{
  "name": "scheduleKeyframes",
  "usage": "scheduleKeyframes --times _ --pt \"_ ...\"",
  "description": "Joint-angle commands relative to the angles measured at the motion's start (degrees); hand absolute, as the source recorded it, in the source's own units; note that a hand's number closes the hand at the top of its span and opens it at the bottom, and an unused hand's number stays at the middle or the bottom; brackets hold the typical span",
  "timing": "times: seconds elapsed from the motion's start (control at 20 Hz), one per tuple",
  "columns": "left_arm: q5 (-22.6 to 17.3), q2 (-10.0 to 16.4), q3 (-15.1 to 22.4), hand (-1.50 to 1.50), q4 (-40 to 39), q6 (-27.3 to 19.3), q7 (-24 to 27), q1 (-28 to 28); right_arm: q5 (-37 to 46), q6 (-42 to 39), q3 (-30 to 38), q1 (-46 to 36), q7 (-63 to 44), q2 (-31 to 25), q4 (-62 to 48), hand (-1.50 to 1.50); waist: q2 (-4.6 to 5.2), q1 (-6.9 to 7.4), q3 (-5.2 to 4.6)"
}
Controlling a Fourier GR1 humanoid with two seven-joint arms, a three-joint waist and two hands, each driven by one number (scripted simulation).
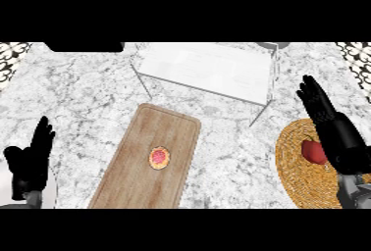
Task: Pick the bell pepper from the placemat and place it in the tiered shelf
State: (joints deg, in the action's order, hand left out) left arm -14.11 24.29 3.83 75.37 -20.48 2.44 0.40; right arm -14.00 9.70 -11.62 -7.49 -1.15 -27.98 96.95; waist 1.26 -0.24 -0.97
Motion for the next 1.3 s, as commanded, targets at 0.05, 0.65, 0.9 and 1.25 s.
scheduleKeyframes --times 0.05,0.65,0.9,1.25 --pt "-2.32 -0.18 0.37 0.00 0.34 2.63 -5.20 -0.06 5.74 6.37 6.11 6.25 1.64 -4.52 3.11 1.50 -1.65 -1.72 0.95" --pt "-6.46 -4.94 4.34 0.00 -1.83 9.77 -12.42 -2.99 4.68 14.27 32.63 30.35 15.91 -5.61 -9.74 -1.50 -1.43 -1.65 1.00" --pt "-7.48 -1.74 2.11 0.00 -0.23 12.84 -14.61 -3.47 6.24 6.61 28.96 39.01 13.61 -6.05 1.23 -1.50 -1.41 -0.93 0.91" --pt "-5.83 -4.33 3.90 0.00 1.62 11.72 -15.80 -1.79 12.17 4.56 25.89 43.97 -5.76 -10.79 19.23 -1.50 -1.30 -0.10 0.88"
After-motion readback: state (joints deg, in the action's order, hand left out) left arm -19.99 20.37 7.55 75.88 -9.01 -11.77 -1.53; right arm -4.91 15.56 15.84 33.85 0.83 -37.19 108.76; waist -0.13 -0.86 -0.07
